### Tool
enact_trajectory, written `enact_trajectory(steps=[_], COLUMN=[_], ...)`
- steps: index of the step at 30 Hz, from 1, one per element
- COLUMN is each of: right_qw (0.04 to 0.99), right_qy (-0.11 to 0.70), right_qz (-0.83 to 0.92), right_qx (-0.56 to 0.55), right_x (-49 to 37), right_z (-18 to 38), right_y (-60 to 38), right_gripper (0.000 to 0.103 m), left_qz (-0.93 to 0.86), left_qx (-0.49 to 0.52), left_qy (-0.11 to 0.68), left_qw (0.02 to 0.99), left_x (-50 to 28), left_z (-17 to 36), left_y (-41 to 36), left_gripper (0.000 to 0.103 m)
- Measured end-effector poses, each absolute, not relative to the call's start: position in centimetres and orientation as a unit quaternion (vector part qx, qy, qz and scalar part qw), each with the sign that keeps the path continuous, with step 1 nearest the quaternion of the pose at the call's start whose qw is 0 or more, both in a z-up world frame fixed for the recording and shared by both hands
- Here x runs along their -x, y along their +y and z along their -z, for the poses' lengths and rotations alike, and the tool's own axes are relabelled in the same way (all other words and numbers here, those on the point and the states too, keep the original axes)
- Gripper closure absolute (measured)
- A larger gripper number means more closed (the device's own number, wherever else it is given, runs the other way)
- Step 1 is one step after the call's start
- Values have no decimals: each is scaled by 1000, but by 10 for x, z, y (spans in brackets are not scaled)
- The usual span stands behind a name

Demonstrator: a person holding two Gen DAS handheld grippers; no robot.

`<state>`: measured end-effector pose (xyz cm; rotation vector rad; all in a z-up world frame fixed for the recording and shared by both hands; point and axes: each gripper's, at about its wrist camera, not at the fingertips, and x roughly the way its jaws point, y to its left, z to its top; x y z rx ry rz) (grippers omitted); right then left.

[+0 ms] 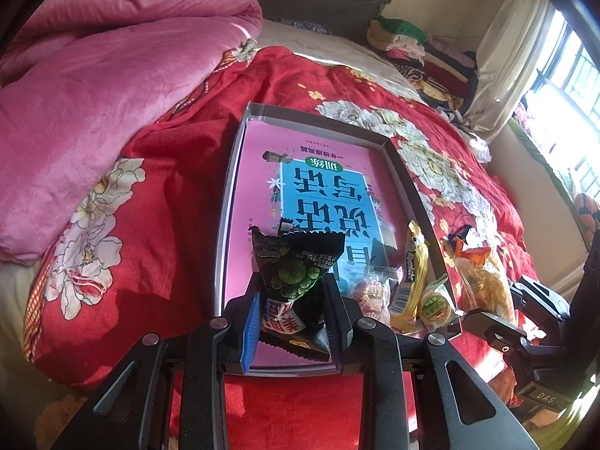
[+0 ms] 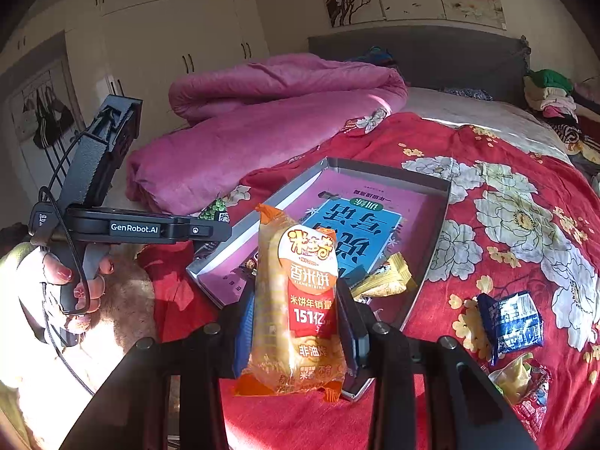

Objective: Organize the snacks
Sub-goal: 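Lower both held bags into the tray beside the Snickers bar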

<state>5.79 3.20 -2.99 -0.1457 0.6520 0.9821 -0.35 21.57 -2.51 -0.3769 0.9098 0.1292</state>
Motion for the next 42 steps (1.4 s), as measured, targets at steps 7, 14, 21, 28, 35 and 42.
enact_trajectory(steps=[7,14,21,28,35,42], right_qw=[828,827,827,828,826,822], right_qy=[315,321,328,328,333,339], right_qz=[-458,-453,-444,-435,-436,-440], right_qx=[80,92,107,133,131,124], right_x=[-63,-70,-79,-81,-82,-80], right_z=[38,47,57,65,69,70], right_y=[42,54,67,83,84,79], right_gripper=[64,64,64,64,64,57], left_qz=[-57,-58,-57,-57,-56,-54], left_qx=[174,149,154,153,153,153], left_qy=[458,473,474,474,474,474], left_qw=[870,867,865,865,865,866], left_x=[-3,-11,-13,-14,-13,-14], left_z=[41,51,53,54,54,54], left_y=[210,201,203,203,203,201], left_gripper=[72,72,72,72,72,72])
